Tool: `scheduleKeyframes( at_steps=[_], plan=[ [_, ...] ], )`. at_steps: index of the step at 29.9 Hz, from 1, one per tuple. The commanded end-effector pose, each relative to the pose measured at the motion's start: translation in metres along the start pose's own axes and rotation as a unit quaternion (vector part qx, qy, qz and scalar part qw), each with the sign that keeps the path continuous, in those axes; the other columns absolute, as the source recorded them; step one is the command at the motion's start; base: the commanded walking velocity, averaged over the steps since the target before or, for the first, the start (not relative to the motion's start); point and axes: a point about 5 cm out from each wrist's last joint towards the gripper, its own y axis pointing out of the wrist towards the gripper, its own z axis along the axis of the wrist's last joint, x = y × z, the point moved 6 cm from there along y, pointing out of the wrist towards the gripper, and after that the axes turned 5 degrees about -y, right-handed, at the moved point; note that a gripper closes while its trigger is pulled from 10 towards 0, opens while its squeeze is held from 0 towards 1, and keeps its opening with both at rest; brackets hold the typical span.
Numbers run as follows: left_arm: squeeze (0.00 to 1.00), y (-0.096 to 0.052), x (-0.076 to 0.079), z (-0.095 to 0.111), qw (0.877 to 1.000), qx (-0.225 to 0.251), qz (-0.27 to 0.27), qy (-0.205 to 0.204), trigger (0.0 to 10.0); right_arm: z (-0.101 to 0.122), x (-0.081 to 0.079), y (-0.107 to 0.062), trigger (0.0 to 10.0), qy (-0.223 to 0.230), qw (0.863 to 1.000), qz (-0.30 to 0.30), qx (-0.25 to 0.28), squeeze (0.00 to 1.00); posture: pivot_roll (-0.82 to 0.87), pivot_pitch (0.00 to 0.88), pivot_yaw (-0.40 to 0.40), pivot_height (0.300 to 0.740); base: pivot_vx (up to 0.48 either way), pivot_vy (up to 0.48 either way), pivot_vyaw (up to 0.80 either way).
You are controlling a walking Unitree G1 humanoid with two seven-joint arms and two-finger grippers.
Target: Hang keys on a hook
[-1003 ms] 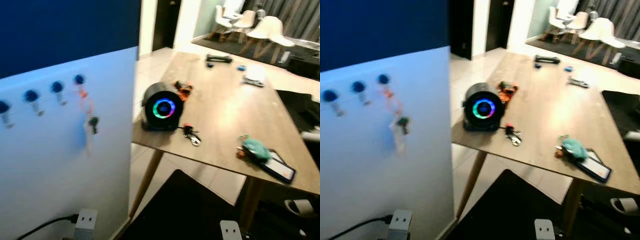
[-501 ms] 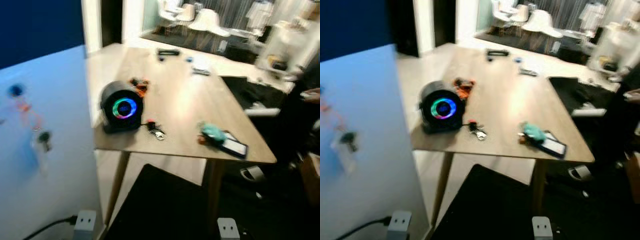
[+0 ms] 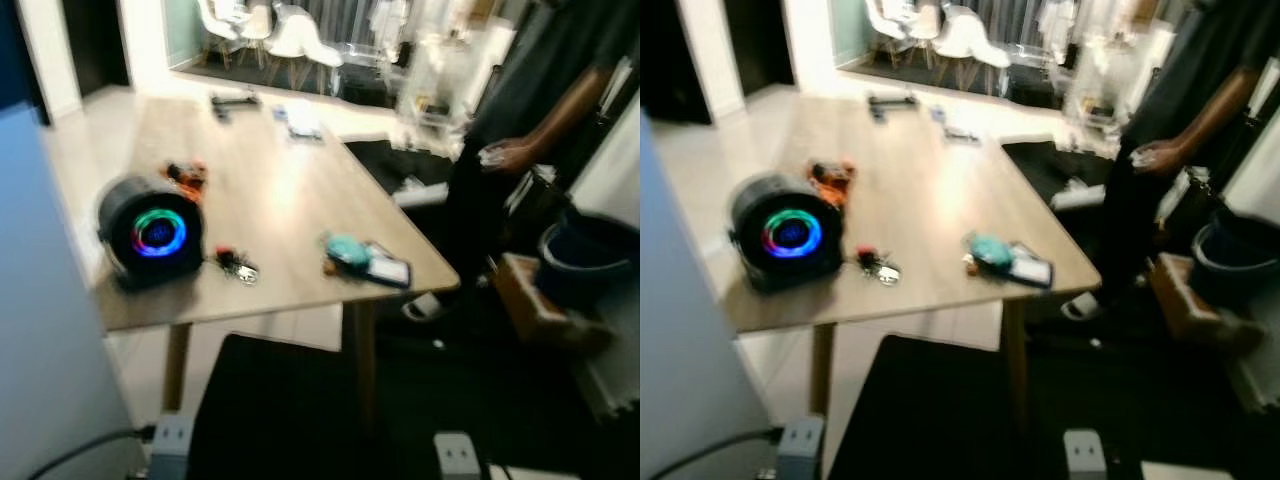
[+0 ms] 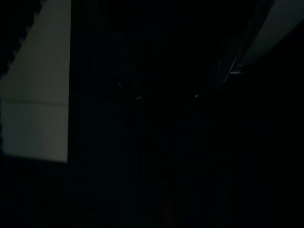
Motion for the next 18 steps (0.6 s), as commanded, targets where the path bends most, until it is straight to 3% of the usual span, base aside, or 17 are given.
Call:
scheduleKeyframes(
  at_steps=[1, 16, 18],
  plan=[
    [0.0, -0.0009, 0.0038, -0.0017, 1.0, 0.002, -0.007, -0.003, 10.0, 0.0003, 0.0008, -0.0006, 10.0, -0.006, 1.0, 0.005, 0.005, 0.0, 0.09, 0.035, -0.078, 0.74, 0.0, 0.0, 0.0],
    [0.0, -0.0011, 0.0076, 0.0026, 1.0, 0.016, -0.019, 0.002, 10.0, 0.0006, 0.0013, -0.0004, 10.0, -0.003, 1.0, 0.003, 0.005, 0.0, 0.09, 0.039, -0.079, 0.74, 0.0, 0.0, 0.0],
    [0.0, -0.0011, 0.0084, 0.0028, 1.0, 0.016, -0.02, 0.003, 10.0, 0.0004, 0.0016, -0.0004, 10.0, -0.003, 1.0, 0.003, 0.005, 0.0, 0.09, 0.04, -0.079, 0.74, 0.0, -0.401, 0.0]
  ],
)
